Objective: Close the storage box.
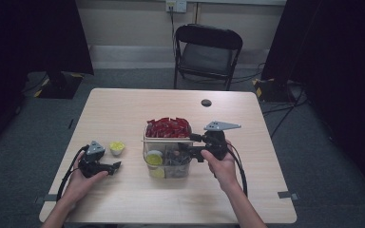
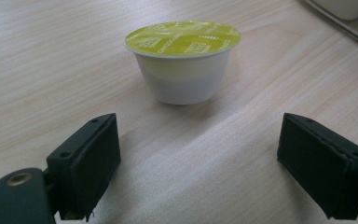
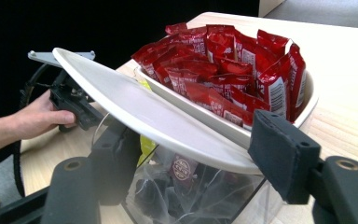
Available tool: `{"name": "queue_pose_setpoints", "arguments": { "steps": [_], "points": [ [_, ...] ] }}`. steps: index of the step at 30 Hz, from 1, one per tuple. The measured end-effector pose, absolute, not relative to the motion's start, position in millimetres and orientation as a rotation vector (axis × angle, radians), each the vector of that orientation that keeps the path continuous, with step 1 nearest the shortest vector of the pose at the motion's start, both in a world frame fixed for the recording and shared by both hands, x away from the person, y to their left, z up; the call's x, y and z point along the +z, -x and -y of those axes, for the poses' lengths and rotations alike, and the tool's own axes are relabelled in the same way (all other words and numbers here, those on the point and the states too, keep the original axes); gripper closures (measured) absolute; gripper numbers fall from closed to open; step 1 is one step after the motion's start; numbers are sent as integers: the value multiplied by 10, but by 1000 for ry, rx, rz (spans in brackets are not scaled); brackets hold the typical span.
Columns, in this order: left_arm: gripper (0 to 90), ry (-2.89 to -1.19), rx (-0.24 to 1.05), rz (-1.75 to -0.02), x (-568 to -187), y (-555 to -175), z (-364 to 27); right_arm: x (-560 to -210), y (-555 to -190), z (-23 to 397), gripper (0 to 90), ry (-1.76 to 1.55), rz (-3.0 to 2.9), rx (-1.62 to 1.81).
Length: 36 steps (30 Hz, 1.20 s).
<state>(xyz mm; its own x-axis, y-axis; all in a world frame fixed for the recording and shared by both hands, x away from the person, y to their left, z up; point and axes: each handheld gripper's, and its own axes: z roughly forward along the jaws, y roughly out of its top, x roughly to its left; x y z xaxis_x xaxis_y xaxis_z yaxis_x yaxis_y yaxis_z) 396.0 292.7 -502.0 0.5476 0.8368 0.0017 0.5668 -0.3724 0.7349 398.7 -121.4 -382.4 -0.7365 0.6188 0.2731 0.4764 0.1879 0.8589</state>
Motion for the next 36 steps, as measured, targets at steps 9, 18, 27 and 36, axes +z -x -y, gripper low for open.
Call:
{"name": "queue_pose_setpoints", "arguments": {
  "steps": [9, 18, 27, 36],
  "points": [
    [126, -2084, 495, -1124, -5021, -3958, -2928, -3804, -3932, 1246, 216, -1108, -2286, 1551],
    [126, -2082, 494, -1126, -5022, -3958, -2928, -3885, -3930, 1278, 177, -1158, -2273, 1542],
    [126, -2083, 495, -1125, -5022, -3959, -2928, -3969, -3854, 1260, 150, -1160, -2295, 1523],
    [126, -2083, 494, -1126, -5022, -3959, -2928, -4103, -3777, 1281, 152, -1180, -2337, 1515]
  ]
}}
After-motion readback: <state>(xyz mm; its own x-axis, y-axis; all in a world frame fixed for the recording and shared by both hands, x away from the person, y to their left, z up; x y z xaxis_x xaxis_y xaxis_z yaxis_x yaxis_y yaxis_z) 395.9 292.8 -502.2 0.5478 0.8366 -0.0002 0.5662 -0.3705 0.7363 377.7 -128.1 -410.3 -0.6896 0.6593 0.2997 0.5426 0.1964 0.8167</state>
